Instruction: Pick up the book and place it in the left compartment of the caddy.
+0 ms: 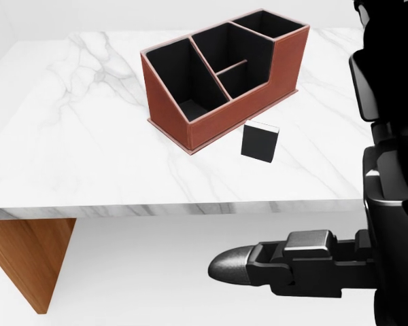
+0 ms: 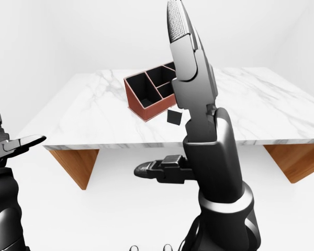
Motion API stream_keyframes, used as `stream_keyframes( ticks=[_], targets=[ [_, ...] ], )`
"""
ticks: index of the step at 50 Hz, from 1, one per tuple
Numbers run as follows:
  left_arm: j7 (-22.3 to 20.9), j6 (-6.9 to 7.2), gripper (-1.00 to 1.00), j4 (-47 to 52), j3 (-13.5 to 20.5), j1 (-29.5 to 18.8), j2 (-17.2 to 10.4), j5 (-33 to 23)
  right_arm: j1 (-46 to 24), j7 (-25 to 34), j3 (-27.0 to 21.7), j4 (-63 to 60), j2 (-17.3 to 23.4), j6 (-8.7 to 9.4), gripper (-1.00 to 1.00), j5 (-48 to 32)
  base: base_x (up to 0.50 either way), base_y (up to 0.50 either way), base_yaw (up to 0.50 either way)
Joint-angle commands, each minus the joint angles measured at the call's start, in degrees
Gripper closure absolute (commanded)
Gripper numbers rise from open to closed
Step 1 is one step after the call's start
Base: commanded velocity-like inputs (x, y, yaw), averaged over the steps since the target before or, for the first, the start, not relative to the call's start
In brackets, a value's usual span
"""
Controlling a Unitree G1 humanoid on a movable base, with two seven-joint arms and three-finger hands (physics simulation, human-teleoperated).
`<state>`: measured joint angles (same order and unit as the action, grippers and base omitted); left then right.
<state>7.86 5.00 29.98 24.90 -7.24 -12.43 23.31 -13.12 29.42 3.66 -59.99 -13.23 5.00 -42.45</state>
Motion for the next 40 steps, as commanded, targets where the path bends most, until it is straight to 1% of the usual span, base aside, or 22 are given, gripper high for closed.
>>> stream_keyframes(
  ticks=[1,4,11,15,17,21,30,34,37,40],
  targets=[
    [0.2,0.0,-1.0,1.08,0.02,-0.12,0.0,0.12,0.79,0.16,0.17,-0.01,-0.46,0.0,-1.0,2.95,0.5,0.0,0.0],
    [-0.46,0.0,-1.0,-0.61,-0.39,-0.05,0.34,-0.57,0.47,1.07,0.67,-0.01,-0.98,0.0,-1.0,1.77,0.5,0.0,0.0],
    [-0.15,0.0,-1.0,-0.12,-0.3,-0.11,0.18,-0.26,0.21,1.92,0.45,-0.01,-1.32,0.0,-1.0,0.96,0.5,0.0,0.0],
    [0.44,0.0,-1.0,1.81,0.11,-0.13,-0.06,0.28,0.34,1.49,0.5,-0.01,-0.73,0.0,-1.0,1.48,0.5,0.0,0.0],
    [-0.06,0.0,-1.0,0.57,-0.11,-0.14,0.05,-0.48,0.4,1.17,0.93,-0.01,-0.33,0.0,-1.0,1.51,0.5,0.0,0.0],
    [-0.2,0.0,-1.0,-0.34,0.16,-0.44,-0.11,-0.2,0.33,0.97,1.56,-0.01,0.05,0.0,-1.0,1.39,0.5,0.0,0.0],
    [-0.38,0.0,-1.0,-0.93,-0.45,-0.19,0.19,-0.6,0.84,0.21,0.85,-0.01,0.61,0.0,-1.0,2.94,0.5,0.0,0.0],
    [-0.3,0.0,-1.0,-0.8,-0.29,-0.22,0.06,-0.43,0.18,2.04,1.45,-0.01,-0.71,0.0,-1.0,-0.03,0.5,0.0,0.0],
    [0.01,0.0,-1.0,0.13,-0.07,-0.19,-0.03,-0.02,0.79,1.96,0.76,-0.01,-0.65,0.0,-1.0,0.92,0.5,0.0,0.0],
    [0.04,0.0,-1.0,-0.04,-0.1,-0.41,-0.1,0.0,0.44,2.91,0.99,-0.01,-1.08,0.0,-1.0,-0.77,0.5,0.0,0.0]
  ],
)
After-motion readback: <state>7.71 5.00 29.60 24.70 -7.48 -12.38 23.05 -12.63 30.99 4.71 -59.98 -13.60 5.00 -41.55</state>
